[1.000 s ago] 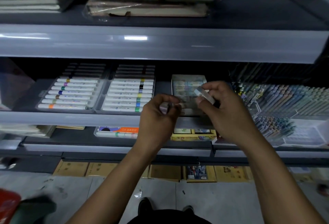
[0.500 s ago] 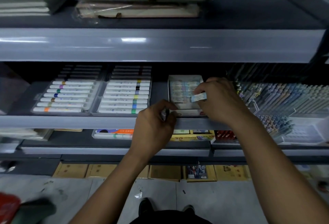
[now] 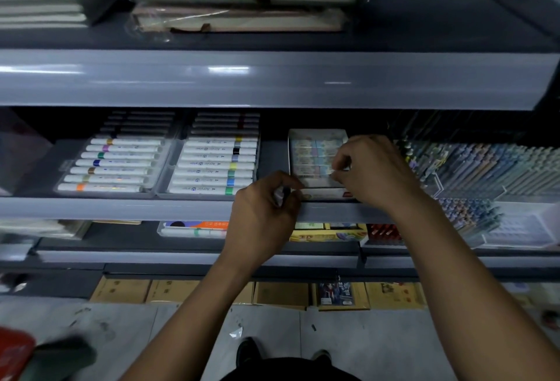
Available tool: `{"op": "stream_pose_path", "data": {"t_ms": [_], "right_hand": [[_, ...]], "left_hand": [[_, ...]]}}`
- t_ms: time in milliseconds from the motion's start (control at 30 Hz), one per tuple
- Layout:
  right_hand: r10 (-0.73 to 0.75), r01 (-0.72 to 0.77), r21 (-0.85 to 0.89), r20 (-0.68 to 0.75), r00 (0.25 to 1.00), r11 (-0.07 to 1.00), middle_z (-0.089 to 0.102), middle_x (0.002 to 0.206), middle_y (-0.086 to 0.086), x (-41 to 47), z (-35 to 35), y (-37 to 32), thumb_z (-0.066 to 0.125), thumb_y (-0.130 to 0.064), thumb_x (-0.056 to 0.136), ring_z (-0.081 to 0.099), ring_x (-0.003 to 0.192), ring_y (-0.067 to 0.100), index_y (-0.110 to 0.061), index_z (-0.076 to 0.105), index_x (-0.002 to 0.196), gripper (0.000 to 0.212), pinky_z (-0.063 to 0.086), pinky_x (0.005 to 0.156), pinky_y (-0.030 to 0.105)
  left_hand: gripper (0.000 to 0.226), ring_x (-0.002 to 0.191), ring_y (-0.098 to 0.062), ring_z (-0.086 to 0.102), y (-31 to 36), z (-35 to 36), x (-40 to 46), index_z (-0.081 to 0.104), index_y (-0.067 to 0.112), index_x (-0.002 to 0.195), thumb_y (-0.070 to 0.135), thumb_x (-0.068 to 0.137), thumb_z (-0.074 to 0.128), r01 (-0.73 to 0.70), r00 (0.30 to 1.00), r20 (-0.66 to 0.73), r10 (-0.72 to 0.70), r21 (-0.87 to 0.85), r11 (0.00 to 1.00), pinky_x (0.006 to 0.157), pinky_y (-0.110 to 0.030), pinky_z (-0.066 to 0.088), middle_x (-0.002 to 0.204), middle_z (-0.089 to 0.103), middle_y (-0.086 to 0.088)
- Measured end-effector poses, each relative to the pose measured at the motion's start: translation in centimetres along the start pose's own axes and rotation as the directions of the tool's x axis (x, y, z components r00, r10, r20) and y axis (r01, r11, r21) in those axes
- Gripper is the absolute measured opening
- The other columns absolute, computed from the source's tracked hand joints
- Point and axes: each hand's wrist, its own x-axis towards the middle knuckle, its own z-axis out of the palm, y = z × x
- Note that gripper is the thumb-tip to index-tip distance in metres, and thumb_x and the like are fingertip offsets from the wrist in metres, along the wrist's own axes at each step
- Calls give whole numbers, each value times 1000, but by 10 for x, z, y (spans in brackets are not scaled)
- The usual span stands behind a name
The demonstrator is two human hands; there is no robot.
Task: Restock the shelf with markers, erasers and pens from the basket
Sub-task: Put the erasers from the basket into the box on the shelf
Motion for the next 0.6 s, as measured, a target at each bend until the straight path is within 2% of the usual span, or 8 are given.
{"op": "stream_pose_path", "data": {"t_ms": [100, 233, 300, 367, 467, 533, 600], "right_hand": [[7, -7, -19, -14, 1000, 1000, 60, 80, -12, 0, 2, -1, 85, -22, 82, 56, 75, 8, -22, 79, 74, 10, 52, 73, 28], [-10, 10, -23, -3, 1000, 1000, 56, 76, -15, 0, 2, -1, 81, -19, 85, 59, 72, 8, -22, 80, 74, 11, 53, 70, 28], [-10, 10, 2, 8, 1000, 1000, 58, 77, -15, -2, 1, -2, 75, -15, 89, 62, 74, 9, -22, 80, 78, 14, 49, 70, 26], [-9, 10, 29, -28, 1000, 1000, 65, 86, -8, -7, 0, -7, 72, -15, 91, 62, 80, 12, -21, 79, 85, 11, 48, 72, 26], [-21, 42, 147, -140, 990, 988, 68, 94, -4, -21, 1, -22, 70, -18, 93, 62, 82, 12, -20, 78, 91, 8, 50, 75, 27], [-48, 95, 247, -190, 981, 964, 67, 93, -4, -34, 4, -38, 69, -18, 94, 61, 80, 8, -17, 77, 92, 8, 49, 73, 22], [-62, 127, 356, -188, 980, 926, 64, 91, -5, -47, 9, -54, 66, -22, 97, 60, 80, 6, -15, 74, 93, 11, 47, 72, 20]], "left_hand": [[13, 66, 8, 58, 0, 0, 0, 74, 27, 95, 14, 95, 74, 4, 1000, 5, -4, -11, 1000, 56, -2, 34, 76, 61, 31], [13, 73, 2, 62, 0, -1, 0, 74, 26, 93, 15, 97, 71, 42, 999, 21, -41, -38, 998, 59, -5, 37, 84, 69, 23], [10, 70, -1, 62, 4, -2, 0, 73, 24, 92, 19, 100, 69, 98, 995, -5, -99, -121, 988, 60, -12, 41, 83, 72, 17], [17, 59, -2, 57, 9, -3, -1, 70, 22, 87, 30, 101, 67, 194, 978, -13, -206, -285, 938, 55, -17, 42, 74, 69, 15], [37, 50, -9, 40, 22, -9, -3, 57, 22, 73, 46, 102, 61, 400, 905, 122, -409, -571, 716, 45, -22, 33, 66, 49, 1], [40, 57, -14, 37, 29, -13, -2, 52, 22, 75, 50, 102, 59, 502, 836, 223, -501, -678, 537, 46, -24, 29, 70, 43, -5], [38, 64, -17, 41, 37, -16, -1, 53, 21, 77, 50, 101, 58, 555, 777, 342, -528, -767, 321, 48, -27, 29, 73, 43, -6]]}}
